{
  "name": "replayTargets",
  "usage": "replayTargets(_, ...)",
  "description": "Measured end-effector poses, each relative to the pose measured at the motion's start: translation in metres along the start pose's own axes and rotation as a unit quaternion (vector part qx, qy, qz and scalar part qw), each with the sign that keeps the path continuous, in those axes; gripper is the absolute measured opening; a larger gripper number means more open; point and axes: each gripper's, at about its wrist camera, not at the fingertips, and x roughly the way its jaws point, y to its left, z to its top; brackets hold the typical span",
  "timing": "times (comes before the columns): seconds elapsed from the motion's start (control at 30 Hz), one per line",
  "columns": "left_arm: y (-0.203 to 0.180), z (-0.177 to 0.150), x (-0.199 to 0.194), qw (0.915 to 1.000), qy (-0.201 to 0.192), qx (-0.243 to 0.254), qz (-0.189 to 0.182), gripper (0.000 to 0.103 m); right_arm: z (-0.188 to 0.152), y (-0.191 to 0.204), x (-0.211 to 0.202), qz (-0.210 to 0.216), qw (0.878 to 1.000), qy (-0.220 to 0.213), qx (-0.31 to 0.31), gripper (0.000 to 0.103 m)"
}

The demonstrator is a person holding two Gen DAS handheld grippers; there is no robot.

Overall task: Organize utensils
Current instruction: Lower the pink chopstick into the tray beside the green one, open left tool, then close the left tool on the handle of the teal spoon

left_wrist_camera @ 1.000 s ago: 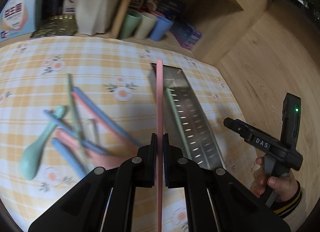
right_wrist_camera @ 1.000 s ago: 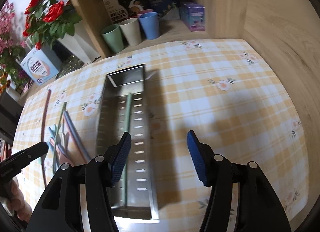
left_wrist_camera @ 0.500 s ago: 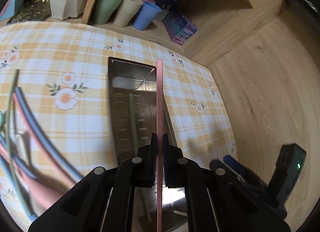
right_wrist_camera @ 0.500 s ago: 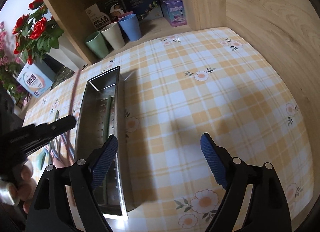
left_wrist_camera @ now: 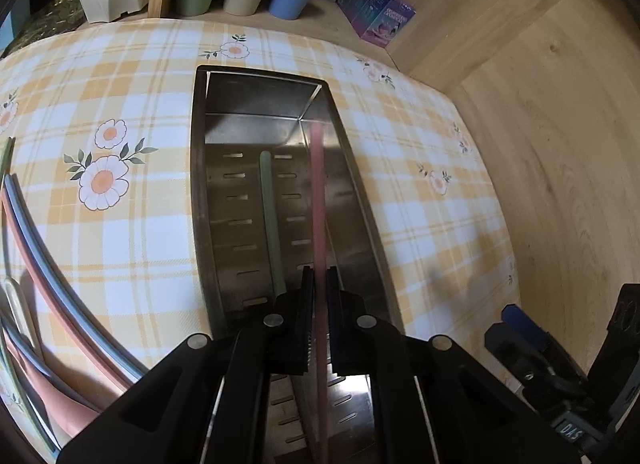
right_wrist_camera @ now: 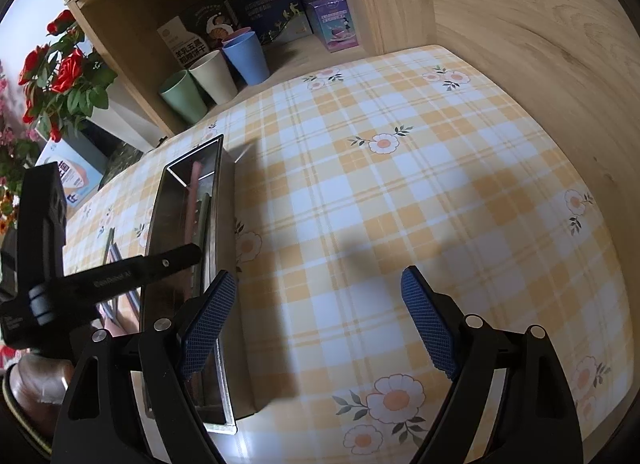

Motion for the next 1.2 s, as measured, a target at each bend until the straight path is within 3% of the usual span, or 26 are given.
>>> replayTargets(0.2, 0.000, 0.000, -0.021, 0.9997, -0.013, 0.018, -0.015, 0.020, -0.004, 0.006, -0.005, 0.005, 1.000, -0.002, 0.004, 0.082)
replayTargets(0.37, 0.006, -0.007, -0.069, 0.9965, -0.049, 0.064, -0.023, 0.027, -0.013, 0.019, -0.016, 0.001, 1.000, -0.017, 0.012, 0.082)
replayTargets(0.5, 0.035, -0.021, -0.111, 0.9929, -0.084, 0.084, 0.005, 0.027, -0.024, 0.033, -0.018, 0.015, 0.999, -0.024, 0.022, 0.082)
replayTargets(0.77, 0.124, -0.043, -0.166, 0.9925, -0.096, 0.041, 0.064, 0.027, -0.042, 0.060, -0.007, 0.035, 0.999, -0.008, 0.028, 0.082)
replayTargets(0.9, 0.166, -0.051, -0.176, 0.9888, -0.094, 0.032, 0.111, 0.027, -0.047, 0.072, -0.005, 0.037, 0.999, -0.002, 0.018, 0.082)
replayTargets(1.0, 0.184, -0.052, -0.178, 0.9848, -0.088, 0.052, 0.141, 0.027, -0.048, 0.076, -0.006, 0.037, 0.999, -0.001, 0.014, 0.082)
replayTargets(1.2, 0.201, -0.050, -0.168, 0.9837, -0.065, 0.071, 0.152, 0.027, -0.048, 0.078, -0.007, 0.029, 0.999, 0.000, 0.014, 0.082)
